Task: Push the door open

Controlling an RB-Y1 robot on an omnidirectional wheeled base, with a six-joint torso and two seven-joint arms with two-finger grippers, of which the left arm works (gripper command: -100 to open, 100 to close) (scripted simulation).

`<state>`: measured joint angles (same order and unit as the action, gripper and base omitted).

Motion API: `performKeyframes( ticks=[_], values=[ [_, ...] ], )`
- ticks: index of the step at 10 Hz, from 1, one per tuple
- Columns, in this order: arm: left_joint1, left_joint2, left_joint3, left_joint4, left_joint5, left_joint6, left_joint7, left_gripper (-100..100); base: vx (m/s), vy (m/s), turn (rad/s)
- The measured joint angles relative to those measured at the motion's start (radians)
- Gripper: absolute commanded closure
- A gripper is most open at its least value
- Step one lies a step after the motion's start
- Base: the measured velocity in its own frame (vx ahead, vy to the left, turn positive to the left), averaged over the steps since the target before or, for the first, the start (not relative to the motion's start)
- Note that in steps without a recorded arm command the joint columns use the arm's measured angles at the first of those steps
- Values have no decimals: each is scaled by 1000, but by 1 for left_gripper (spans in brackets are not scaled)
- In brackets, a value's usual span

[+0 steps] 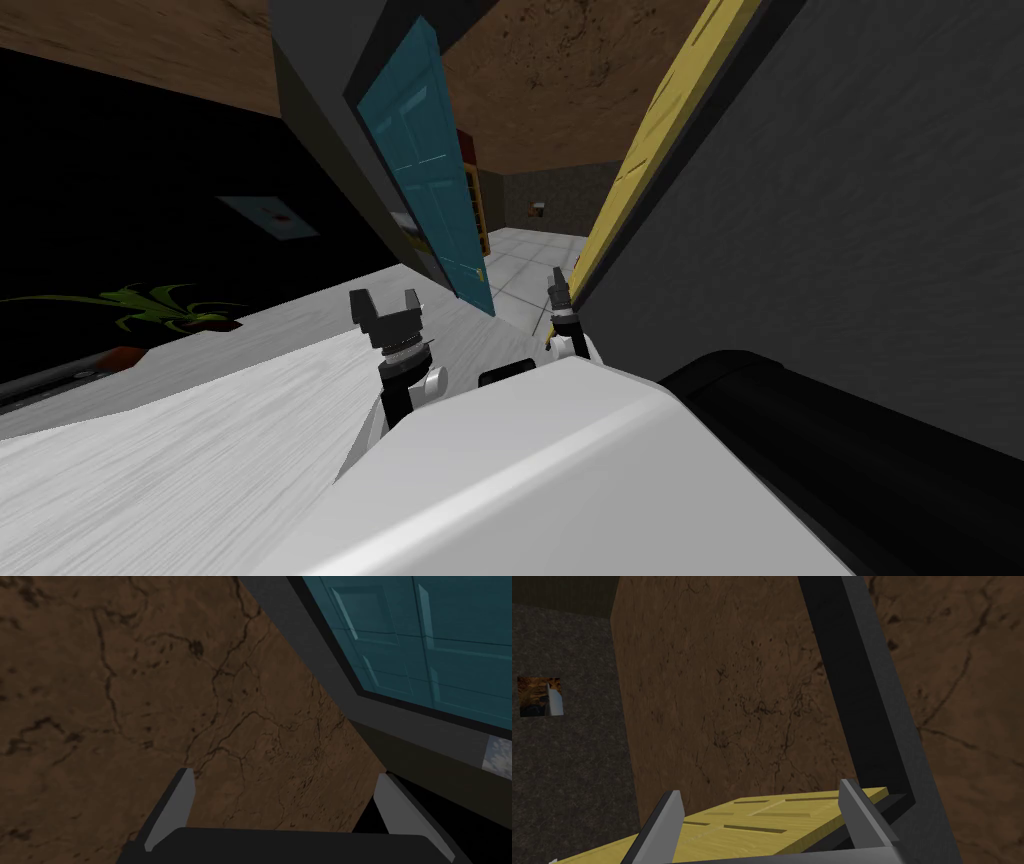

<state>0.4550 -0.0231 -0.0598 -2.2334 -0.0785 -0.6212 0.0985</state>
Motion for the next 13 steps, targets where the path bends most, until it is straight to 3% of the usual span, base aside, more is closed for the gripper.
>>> performKeyframes(
  ticks=[7, 9, 13],
  values=[
    [-53, 31, -10, 130, 1, -12, 2, -100, 54, 51, -68],
    [-76, 40, -9, 191, 3, -26, 4, -100, 73, 48, -81],
    [-119, 58, -14, 289, 4, -31, 7, -100, 85, 66, -95]
  ],
)
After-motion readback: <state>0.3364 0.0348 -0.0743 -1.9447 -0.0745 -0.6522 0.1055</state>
